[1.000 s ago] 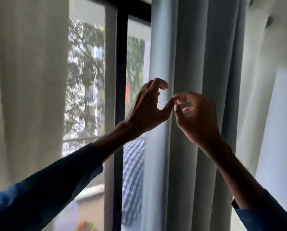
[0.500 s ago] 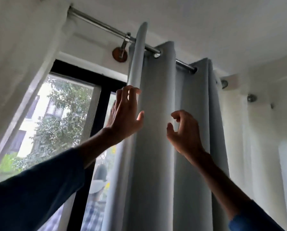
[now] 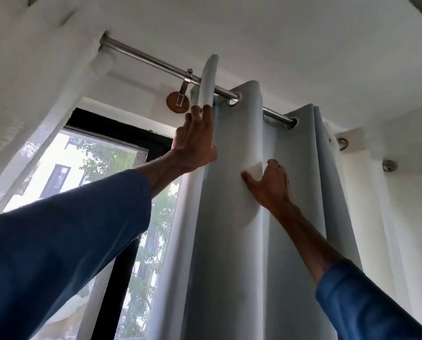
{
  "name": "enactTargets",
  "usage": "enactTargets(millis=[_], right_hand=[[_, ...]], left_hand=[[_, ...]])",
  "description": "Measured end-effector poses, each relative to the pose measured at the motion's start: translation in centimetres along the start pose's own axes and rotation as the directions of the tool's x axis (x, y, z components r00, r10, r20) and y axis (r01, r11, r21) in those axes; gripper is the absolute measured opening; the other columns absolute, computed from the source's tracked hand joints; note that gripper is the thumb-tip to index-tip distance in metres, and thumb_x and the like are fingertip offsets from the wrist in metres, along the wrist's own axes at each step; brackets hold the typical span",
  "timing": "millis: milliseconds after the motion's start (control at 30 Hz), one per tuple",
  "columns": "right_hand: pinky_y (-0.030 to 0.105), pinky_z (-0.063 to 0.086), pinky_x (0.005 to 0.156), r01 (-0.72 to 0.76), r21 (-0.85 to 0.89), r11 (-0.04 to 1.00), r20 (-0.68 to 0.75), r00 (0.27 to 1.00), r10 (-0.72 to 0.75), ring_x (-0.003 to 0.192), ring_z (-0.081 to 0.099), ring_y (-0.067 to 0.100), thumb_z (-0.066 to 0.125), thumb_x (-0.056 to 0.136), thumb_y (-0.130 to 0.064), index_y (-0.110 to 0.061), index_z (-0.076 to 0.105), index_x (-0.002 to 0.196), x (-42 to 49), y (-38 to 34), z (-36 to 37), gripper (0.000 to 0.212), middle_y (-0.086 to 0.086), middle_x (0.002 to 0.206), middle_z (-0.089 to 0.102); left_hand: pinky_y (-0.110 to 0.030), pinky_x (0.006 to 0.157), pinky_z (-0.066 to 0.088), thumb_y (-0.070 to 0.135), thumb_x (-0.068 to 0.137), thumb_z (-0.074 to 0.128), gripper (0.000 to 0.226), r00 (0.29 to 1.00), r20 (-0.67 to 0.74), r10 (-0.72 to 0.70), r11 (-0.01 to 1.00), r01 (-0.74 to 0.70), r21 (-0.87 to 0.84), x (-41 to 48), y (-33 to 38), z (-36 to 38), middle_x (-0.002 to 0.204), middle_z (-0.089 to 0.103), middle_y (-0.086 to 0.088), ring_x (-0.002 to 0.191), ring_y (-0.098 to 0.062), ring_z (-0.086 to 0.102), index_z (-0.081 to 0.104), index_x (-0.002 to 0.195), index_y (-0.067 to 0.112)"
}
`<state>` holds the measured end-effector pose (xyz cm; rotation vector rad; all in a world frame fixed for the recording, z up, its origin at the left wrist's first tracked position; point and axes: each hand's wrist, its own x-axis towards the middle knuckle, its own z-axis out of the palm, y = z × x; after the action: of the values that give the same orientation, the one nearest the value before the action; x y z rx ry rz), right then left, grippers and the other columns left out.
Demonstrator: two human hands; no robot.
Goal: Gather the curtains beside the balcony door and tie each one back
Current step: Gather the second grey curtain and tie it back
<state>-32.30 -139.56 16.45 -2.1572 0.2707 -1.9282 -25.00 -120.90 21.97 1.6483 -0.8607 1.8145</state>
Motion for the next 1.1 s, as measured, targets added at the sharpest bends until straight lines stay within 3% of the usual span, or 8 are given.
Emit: enactTargets(millis=[267,400,467,600,733,833,933,1100], right_hand=[[0.037,0.043,0.079,0.053,-0.01,0.999,-0.051,0.997,-0.053,0.102,0.06,0.035,0.07,0.085,-0.058,-0.005,0.06,0.101,3.2,0.7,2.7,0.057,0.014,0.107,0.065],[0.026,0.035,0.052,0.086,0.026,0.996,-0.008,0.996,-0.086,0.073,0.061,0.032,0.066,0.084,-0.021,-0.005,0.059,0.075,4.2,-0.3,3.1,0.019,0.008,0.075,0.06],[0.021,0.028,0.045,0.086,0.06,0.994,0.027,0.996,-0.088,0.061,0.056,0.026,0.059,0.078,-0.005,-0.006,0.051,0.064,4.1,-1.2,3.5,0.016,0.007,0.069,0.054],[0.027,0.029,0.055,0.134,0.127,0.983,0.04,0.989,-0.14,0.07,0.053,0.03,0.055,0.074,-0.002,-0.018,0.029,0.061,3.7,-3.5,5.1,0.033,0.012,0.081,0.05],[0.037,0.05,0.067,0.167,0.207,0.964,0.054,0.982,-0.182,0.082,0.064,0.039,0.061,0.08,-0.005,-0.005,0.054,0.076,4.0,-6.2,6.9,0.008,0.016,0.09,0.062],[0.041,0.05,0.073,0.233,0.25,0.94,0.046,0.967,-0.252,0.092,0.064,0.039,0.056,0.086,-0.001,-0.008,0.052,0.082,3.3,-9.3,8.4,0.009,0.019,0.097,0.064],[0.04,0.046,0.071,0.33,0.297,0.896,-0.009,0.939,-0.343,0.09,0.064,0.039,0.052,0.086,-0.001,-0.011,0.051,0.079,2.4,-12.0,8.9,0.012,0.022,0.095,0.067],[0.031,0.037,0.057,0.288,0.351,0.891,-0.011,0.953,-0.304,0.069,0.062,0.03,0.055,0.083,-0.007,-0.018,0.043,0.061,2.5,-10.1,9.0,0.027,0.013,0.075,0.061]], left_hand=[[-0.042,0.081,0.057,0.016,0.081,0.071,0.062,0.989,-0.119,0.085,0.996,-0.08,0.047,0.3,-1.6,1.2,0.134,0.044,-0.021,0.111,-0.037,0.06,0.04,0.135,0.007],[-0.041,0.08,0.058,0.014,0.082,0.069,0.06,0.987,-0.117,0.111,0.992,-0.103,0.067,0.9,-2.1,0.7,0.131,0.048,-0.022,0.103,-0.036,0.063,0.04,0.134,0.01],[-0.042,0.078,0.055,0.014,0.082,0.067,0.05,0.99,-0.101,0.102,0.991,-0.091,0.103,1.3,-2.6,0.1,0.127,0.051,-0.02,0.103,-0.036,0.062,0.046,0.128,0.011],[-0.034,0.075,0.046,0.025,0.082,0.071,0.033,0.997,0.038,0.067,0.987,-0.072,0.144,2.3,-4.2,-0.6,0.129,0.051,-0.016,0.104,-0.033,0.063,0.058,0.11,0.016],[-0.03,0.078,0.05,0.031,0.077,0.081,0.028,0.985,0.17,-0.012,0.998,0.001,0.066,2.4,-5.2,-1.2,0.138,0.054,-0.011,0.103,-0.027,0.065,0.069,0.098,0.016],[-0.034,0.088,0.056,0.023,0.074,0.08,0.019,0.971,0.228,-0.072,0.996,0.059,0.063,2.2,-5.7,-1.9,0.118,0.07,-0.004,0.102,-0.023,0.068,0.076,0.092,0.017],[-0.028,0.082,0.052,0.016,0.072,0.075,0.015,0.953,0.265,-0.147,0.987,0.125,0.098,1.8,-6.1,-2.5,0.099,0.074,0.0,0.095,-0.019,0.067,0.078,0.087,0.02],[-0.028,0.08,0.055,0.014,0.069,0.074,0.017,0.927,0.342,-0.155,0.988,0.141,0.068,0.2,-5.7,-1.8,0.099,0.071,0.0,0.091,-0.019,0.067,0.073,0.081,0.025]])
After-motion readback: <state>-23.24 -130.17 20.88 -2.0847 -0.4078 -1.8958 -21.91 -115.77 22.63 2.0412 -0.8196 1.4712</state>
